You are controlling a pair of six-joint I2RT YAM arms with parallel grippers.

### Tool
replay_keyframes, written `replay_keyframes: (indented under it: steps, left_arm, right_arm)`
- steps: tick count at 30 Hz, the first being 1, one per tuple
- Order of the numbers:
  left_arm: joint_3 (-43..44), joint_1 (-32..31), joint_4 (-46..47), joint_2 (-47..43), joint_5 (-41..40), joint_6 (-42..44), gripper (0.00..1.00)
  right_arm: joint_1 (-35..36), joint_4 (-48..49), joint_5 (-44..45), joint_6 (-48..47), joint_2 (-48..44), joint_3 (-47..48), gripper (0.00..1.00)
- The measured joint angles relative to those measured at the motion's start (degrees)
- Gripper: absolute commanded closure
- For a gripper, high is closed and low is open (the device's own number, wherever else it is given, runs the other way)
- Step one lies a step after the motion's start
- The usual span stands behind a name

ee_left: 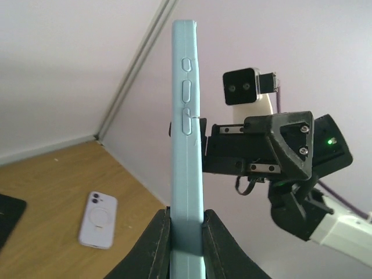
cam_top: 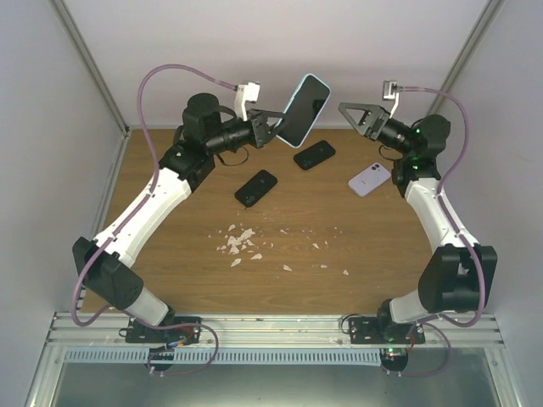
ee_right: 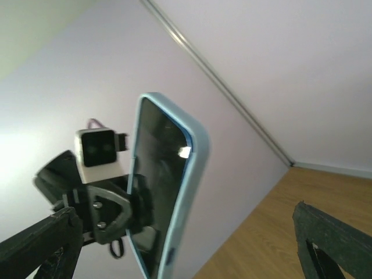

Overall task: Take the phone out of the phone case
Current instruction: Adjust the phone.

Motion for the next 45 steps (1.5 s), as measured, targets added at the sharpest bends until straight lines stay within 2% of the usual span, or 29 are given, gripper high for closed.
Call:
replay_keyframes:
  steps: [7, 16, 21, 31, 42, 45]
  left_arm:
    - [-3.8, 0.3, 7.2, 0.2, 4.8, -11.2, 1.0]
    - [-6.3, 0.2, 15.6, 0.6, 7.3, -19.3, 1.0]
    - [-7.2, 0.3, 16.2, 1.0, 7.3, -21.4, 1.0]
    - [-7.4, 0.3, 16.7, 1.5, 6.8, -22.8, 1.0]
    - [-7.6, 0.2, 16.7, 2.2, 5.9, -23.2, 1.0]
    - [-8.4, 0.3, 17.4, 2.2, 5.8, -23.2, 0.91]
  right_arm:
    - [2.4, 5.0, 0.4, 6.3, 0.0, -1.0, 0.09]
    - [4.1, 7.0, 2.8, 11.8, 0.3, -3.1, 0.23]
    - [6.2, 9.0, 3.4, 13.6, 2.3, -2.4, 0.31]
    - [8.9, 16.6, 5.4, 21.0, 5.7, -2.2, 0.64]
    - [10.2, 20.0, 6.9, 24.8, 6.8, -2.1, 0.85]
    - [10.2, 20.0, 6.8, 24.9, 7.0, -2.1, 0.9]
